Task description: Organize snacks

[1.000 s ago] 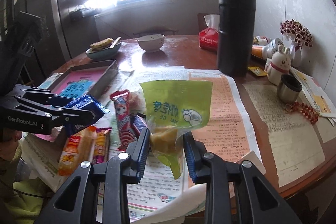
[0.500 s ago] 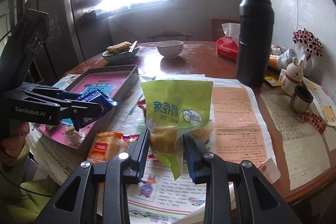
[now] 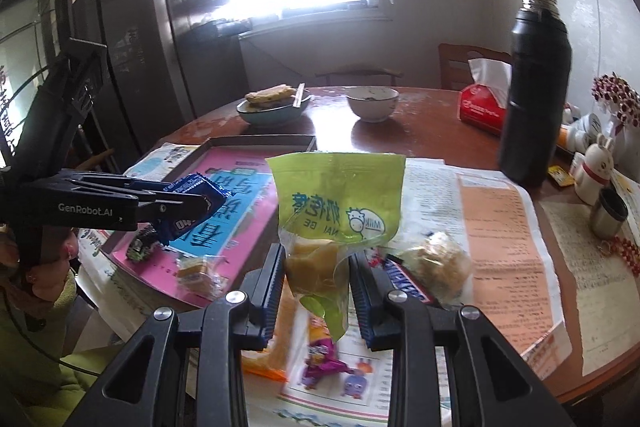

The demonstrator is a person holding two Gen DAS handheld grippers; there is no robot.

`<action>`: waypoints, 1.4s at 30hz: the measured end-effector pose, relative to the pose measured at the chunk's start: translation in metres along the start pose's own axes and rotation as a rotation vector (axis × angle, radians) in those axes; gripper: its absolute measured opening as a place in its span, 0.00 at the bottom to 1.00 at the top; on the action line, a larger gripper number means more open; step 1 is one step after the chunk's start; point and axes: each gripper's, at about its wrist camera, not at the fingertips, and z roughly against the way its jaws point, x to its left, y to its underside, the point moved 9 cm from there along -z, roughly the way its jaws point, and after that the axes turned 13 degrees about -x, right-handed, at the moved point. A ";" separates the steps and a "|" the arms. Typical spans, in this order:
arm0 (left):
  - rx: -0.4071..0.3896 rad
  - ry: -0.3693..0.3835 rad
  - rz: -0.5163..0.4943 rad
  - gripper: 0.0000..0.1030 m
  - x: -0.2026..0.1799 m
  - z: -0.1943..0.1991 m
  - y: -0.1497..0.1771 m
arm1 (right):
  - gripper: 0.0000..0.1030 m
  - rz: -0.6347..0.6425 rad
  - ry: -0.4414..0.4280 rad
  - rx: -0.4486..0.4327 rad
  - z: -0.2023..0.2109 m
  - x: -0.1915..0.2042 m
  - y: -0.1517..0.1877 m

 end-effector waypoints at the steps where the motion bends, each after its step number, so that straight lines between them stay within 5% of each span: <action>1: 0.000 -0.003 0.005 0.52 0.003 0.001 0.000 | 0.31 0.004 -0.006 0.000 -0.001 0.004 -0.001; 42: 0.085 -0.101 0.086 0.52 0.086 -0.007 0.048 | 0.31 0.023 -0.257 0.145 -0.067 0.122 0.020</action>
